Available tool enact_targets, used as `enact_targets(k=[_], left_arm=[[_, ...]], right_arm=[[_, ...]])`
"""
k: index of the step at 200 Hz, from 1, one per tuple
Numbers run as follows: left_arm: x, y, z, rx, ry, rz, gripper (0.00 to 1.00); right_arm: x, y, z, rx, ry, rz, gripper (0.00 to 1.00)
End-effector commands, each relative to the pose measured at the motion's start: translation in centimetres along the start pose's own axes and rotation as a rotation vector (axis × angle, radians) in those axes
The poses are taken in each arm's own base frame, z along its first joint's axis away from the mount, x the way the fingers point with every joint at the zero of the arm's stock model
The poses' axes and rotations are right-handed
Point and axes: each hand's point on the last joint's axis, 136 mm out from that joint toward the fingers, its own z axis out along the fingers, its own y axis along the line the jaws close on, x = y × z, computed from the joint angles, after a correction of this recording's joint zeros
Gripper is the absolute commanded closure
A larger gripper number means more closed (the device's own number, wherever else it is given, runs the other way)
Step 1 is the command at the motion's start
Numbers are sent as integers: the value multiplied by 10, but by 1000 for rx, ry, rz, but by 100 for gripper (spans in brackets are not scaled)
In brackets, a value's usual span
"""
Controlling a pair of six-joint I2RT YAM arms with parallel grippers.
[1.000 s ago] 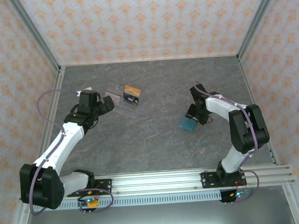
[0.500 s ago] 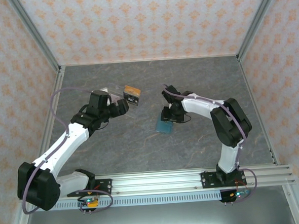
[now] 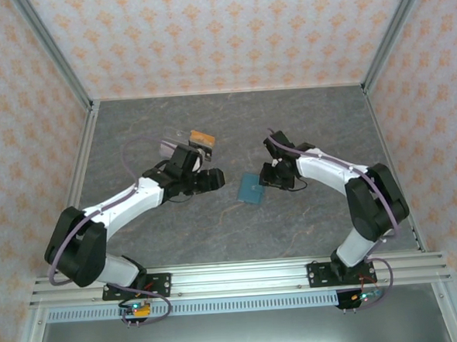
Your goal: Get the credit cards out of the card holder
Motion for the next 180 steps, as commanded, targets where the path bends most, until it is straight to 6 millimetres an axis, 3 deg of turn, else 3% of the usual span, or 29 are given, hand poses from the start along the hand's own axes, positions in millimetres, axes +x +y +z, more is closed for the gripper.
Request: enact_targets(k=[1,29,102,180], left_arm=[[2,-25,13,110,30,-23,29],[7,-38,33,131,79,-11,36],[21,-44,78,130,228,-28,53],[29,-51,98,168,315,-55,62]], right_arm=[[5,4,10,-27,40,17,63],[6,6,19,-34,65,21,65],[9,-7,36,40,103,6,74],[11,-15,45,70,122,-3,74]])
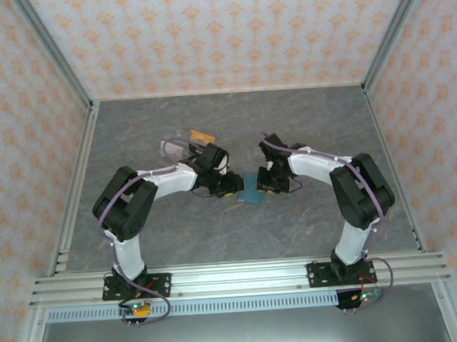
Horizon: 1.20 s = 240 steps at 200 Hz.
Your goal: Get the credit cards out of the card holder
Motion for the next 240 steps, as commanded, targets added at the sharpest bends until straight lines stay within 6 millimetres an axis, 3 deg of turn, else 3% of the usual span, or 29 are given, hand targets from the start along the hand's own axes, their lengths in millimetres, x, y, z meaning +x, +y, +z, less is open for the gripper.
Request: enact_targets(k=[1,14,52,102,142,170,203,240], left_arm=[[1,-17,4,58,39,2,62],[5,-12,14,64,68,-9,63],[3,-25,14,127,72,-1,70],[0,-23,7,102,40,26,100],[-2,-23,-10,72,-17,60,100],[-3,-23,-13,74,-30,74,100],[-3,-27,-15,88,-42,85,100],[-3,-29,-16,104,-42,87,100]], right_arm=[[3,-19,15,82,25,3,74],[4,-19,16,83,28,4,75],[3,-14,14,46,24,10,75],[-6,-10,-5,16,-43,19,74],[-18,-9,-40,-22,-166,40,59],[-24,8,-54,-114,-189,63,53],[-26,35,-57,-242,-148,97,52],[-21,50,-47,-306,-66,116,53]])
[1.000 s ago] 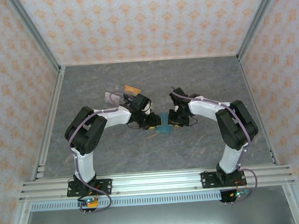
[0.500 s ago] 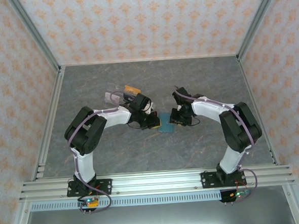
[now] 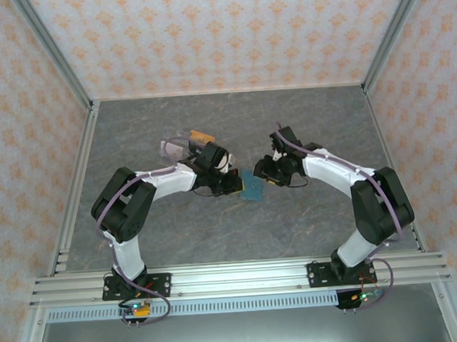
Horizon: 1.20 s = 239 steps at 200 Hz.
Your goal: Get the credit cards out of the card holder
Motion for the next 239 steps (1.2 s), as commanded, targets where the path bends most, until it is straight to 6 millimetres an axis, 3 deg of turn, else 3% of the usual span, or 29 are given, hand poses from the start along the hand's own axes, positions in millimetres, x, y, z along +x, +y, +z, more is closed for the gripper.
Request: enact_targets(k=[1,27,123,185,239], left_arm=[[-5,-14,-10,34,-43,54,100],[-5,-19,-11,59,-46,54,100],[-8,-27,-18,82,-72,66,100],[-7,-15,-20,16,-81,66,100],[-5,2,-15,-45,-80,46,100]], right_arm=[[1,20,6,-80,49,25,53],[7,20,14,-60,90,7,53],[15,-12,39,132,140,-6,61],[10,-31,29,251,85,-27,80],[10,-59,20,379,41,-33,92]])
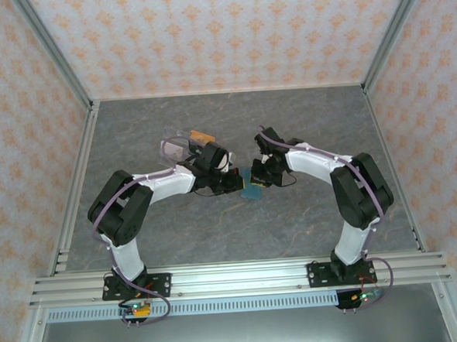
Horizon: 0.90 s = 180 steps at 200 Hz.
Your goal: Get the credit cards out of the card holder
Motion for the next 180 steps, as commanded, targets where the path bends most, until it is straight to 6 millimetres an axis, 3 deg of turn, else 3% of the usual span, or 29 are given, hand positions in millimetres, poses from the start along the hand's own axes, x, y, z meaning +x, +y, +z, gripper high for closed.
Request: enact_targets(k=[1,31,55,70,78,97,113,144,180], left_arm=[[-2,9,-8,-51,-26,14,100],[-1,12,-6,-62,-20,-9,100],[-2,12,-6,-72,-21,-17,100],[-4,12,-8,-82,-22,-27,100],[-5,13,-9,-96,-24,-31,85],[-9,13,-14,-121,-41,-35,61],[-15,11,-19,-134,-67,-50,51],[-30,3,-38,-144,-163,-64,36],[-45,6,-58,-200,-272,-93,26]], right_arm=[[6,-56,-5,240,-29,31,92],[6,-64,-10,274,-58,36,100],[8,-65,-11,260,-69,40,100],[9,-58,-11,214,-73,39,86],[8,-54,-11,194,-75,34,77],[0,-42,-11,143,-95,17,65],[-5,-37,-7,129,-94,10,64],[-4,-36,4,132,-50,-6,68],[-10,-36,-1,108,-63,-41,84]])
